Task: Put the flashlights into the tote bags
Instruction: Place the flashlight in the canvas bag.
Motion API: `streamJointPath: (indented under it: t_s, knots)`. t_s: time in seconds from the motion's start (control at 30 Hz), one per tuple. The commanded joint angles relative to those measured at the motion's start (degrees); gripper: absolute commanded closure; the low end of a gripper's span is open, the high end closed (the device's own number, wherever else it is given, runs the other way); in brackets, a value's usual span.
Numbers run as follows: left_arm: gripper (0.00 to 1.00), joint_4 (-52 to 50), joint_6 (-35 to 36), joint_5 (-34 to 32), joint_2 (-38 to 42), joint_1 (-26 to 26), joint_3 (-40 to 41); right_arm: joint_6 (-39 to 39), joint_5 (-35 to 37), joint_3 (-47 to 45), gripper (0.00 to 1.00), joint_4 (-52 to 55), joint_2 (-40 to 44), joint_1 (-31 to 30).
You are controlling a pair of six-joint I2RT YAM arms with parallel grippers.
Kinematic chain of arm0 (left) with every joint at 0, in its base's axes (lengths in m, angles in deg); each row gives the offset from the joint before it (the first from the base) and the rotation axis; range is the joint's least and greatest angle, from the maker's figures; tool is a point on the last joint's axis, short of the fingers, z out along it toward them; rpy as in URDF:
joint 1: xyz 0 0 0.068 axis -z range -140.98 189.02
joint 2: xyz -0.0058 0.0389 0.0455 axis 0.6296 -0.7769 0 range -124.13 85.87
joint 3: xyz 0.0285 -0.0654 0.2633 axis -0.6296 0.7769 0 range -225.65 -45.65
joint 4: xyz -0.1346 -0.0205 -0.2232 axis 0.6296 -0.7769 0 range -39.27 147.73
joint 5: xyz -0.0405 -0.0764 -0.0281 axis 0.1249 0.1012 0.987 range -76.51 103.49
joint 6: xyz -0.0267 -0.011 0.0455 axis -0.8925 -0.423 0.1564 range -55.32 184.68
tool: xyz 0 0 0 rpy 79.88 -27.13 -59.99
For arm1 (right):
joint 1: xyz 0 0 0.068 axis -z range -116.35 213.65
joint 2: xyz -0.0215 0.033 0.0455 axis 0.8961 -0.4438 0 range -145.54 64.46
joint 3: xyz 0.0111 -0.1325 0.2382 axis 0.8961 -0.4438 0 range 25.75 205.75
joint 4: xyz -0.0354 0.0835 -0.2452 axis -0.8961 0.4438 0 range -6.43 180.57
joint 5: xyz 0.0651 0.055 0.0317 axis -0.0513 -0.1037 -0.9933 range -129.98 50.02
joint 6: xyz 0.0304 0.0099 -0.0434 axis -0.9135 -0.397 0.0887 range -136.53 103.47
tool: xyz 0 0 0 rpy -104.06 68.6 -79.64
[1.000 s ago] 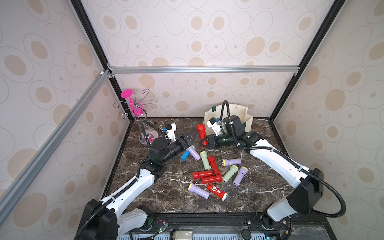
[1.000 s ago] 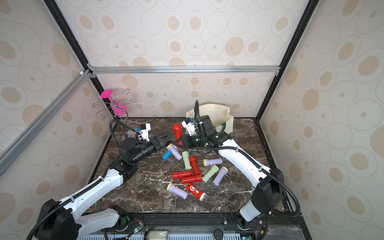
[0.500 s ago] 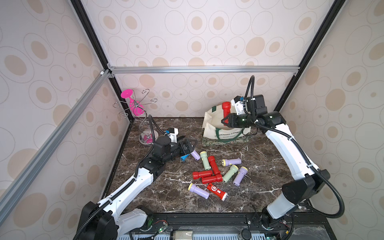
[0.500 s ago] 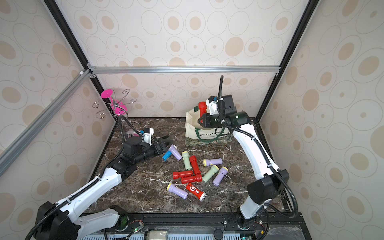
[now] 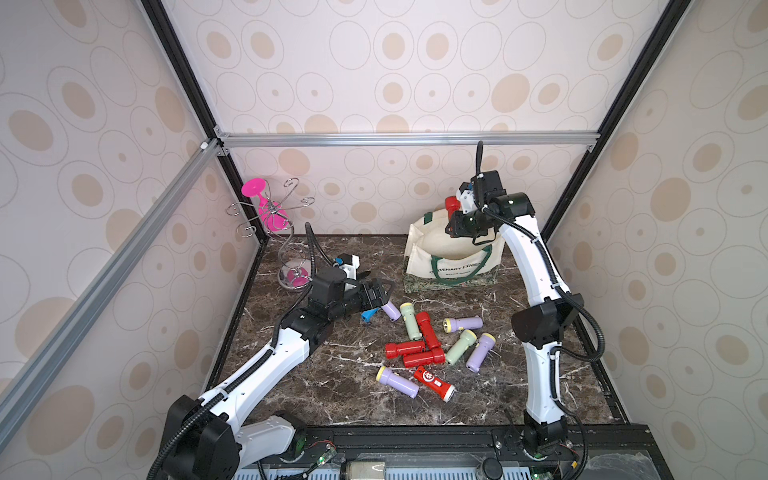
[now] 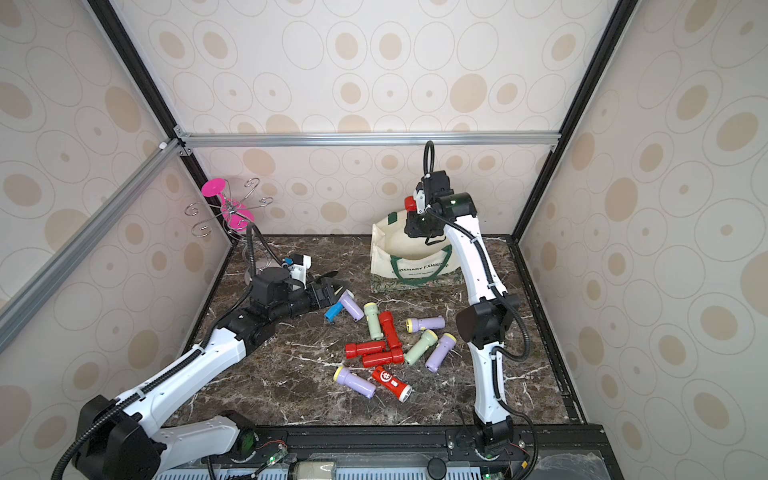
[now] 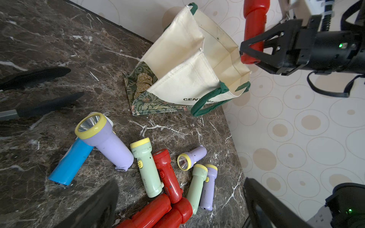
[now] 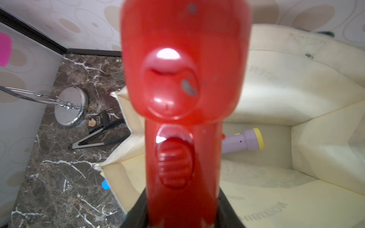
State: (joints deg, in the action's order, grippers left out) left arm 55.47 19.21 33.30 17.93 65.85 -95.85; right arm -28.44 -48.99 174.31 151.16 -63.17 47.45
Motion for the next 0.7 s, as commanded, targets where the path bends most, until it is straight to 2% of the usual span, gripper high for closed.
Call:
streamJointPath:
  t_s: [0.0, 0.47, 0.67]
  knots:
    - [0.02, -1.3, 1.6, -0.9, -0.5, -0.3, -1.9, 0.7, 2.2, -0.5, 1.00, 0.9, -0.9, -0.1]
    - [0.03, -0.9, 1.8, -2.2, -0.5, -0.3, 0.4, 1.5, 3.8, -0.5, 1.00, -0.7, -9.7, -0.1]
    - [0.03, -1.4, 2.1, -1.9, 0.0, -0.3, 1.4, 2.5, 4.4, -1.4, 0.96, -0.9, -11.5, -0.2]
